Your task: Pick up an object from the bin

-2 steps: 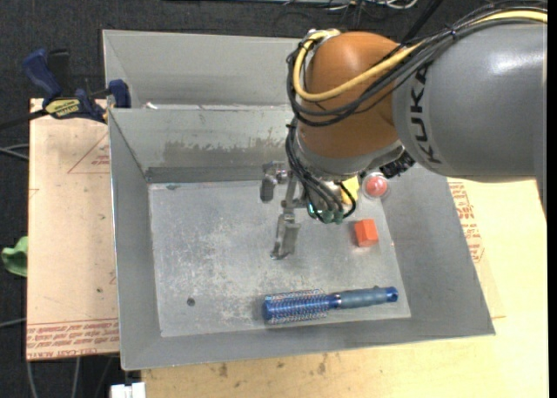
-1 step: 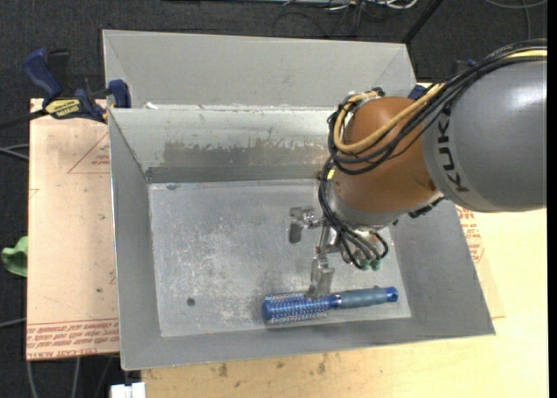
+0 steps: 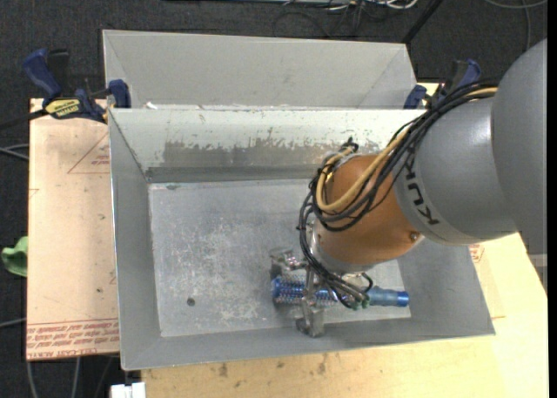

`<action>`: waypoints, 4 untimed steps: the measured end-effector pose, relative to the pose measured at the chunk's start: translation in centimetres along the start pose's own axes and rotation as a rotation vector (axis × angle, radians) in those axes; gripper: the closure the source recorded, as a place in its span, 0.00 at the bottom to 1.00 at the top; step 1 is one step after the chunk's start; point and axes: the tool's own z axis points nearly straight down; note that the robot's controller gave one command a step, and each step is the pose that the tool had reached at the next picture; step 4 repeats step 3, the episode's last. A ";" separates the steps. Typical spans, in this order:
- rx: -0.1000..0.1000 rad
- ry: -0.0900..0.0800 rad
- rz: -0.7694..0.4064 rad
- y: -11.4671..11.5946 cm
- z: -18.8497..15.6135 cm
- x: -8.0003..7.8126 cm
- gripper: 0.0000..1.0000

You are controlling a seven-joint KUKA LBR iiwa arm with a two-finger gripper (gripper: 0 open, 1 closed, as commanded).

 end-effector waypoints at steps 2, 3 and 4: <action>-0.004 0.010 -0.333 -0.9 1.1 -0.1 1.00; -0.001 0.001 -0.234 1.4 -12.8 -2.1 1.00; -0.001 0.001 -0.234 1.4 -12.8 -2.1 1.00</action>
Offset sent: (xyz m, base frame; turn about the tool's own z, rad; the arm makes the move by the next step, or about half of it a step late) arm 0.0039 -0.0088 -0.0103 -0.3358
